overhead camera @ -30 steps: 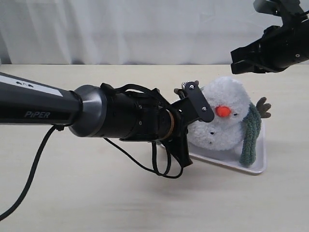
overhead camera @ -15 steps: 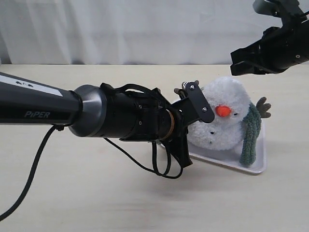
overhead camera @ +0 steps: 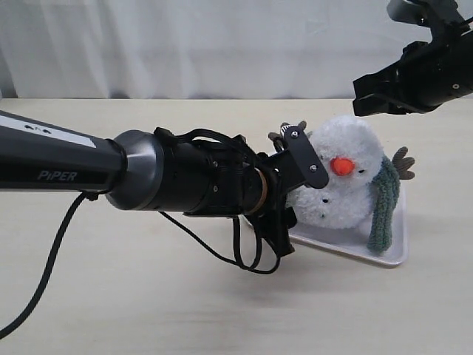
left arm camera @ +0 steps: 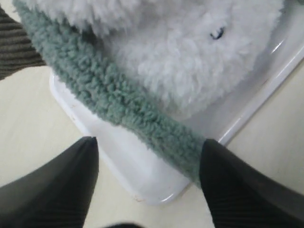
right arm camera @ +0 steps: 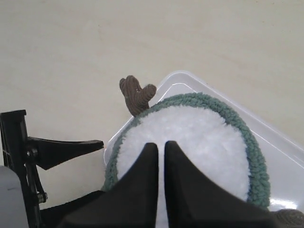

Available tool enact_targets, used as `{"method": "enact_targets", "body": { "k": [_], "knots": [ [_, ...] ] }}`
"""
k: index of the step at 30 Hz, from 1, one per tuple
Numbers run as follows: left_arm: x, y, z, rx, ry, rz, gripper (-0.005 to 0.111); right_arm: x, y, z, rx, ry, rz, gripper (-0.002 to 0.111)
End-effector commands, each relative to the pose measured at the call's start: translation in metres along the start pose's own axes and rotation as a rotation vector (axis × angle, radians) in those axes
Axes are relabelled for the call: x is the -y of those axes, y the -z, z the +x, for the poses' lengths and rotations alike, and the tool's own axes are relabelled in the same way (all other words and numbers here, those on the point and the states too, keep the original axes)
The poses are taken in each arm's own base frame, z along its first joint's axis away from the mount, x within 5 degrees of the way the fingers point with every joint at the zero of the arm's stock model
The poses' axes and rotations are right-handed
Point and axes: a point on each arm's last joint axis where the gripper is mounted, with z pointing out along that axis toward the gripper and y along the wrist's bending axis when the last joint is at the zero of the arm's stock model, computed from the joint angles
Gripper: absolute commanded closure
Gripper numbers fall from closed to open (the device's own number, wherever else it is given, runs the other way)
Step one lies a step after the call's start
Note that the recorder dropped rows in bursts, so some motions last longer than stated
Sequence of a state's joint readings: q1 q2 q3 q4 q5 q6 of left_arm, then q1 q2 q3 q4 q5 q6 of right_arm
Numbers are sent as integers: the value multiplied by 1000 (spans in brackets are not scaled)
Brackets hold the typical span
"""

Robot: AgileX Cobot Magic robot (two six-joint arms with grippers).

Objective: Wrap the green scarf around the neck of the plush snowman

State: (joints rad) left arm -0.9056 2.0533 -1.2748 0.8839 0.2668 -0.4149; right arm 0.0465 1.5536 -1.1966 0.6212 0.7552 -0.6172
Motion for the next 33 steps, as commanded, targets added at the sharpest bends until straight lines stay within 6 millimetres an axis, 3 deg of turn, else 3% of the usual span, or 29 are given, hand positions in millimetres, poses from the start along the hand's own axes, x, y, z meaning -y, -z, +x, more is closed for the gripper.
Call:
{"method": "enact_targets", "body": {
  "k": [1,9,12,17,20,24,27,33],
  "knots": [
    [-8,10,-2,-40,10,-44,46,1,-1,2,-11,13,10,104],
    [-27,49,-8,-84,131,-108,49,1,2,2,-11,24,20,104],
    [-32,60,-12,-60,146,-118,70,-4,11,1,1,34,15,104],
    [-34,68,-15,-38,160,-115,93,-10,31,3,-10,112,49,103],
    [-35,73,-19,-6,171,-108,106,-9,43,5,-21,82,112,93],
    [-38,88,-26,113,185,-82,107,0,51,14,-97,-9,246,66],
    [-39,102,-23,249,218,-35,107,5,47,20,-118,-38,285,54],
    [-63,126,5,451,341,-3,107,23,38,40,-156,-114,301,53]
  ]
}}
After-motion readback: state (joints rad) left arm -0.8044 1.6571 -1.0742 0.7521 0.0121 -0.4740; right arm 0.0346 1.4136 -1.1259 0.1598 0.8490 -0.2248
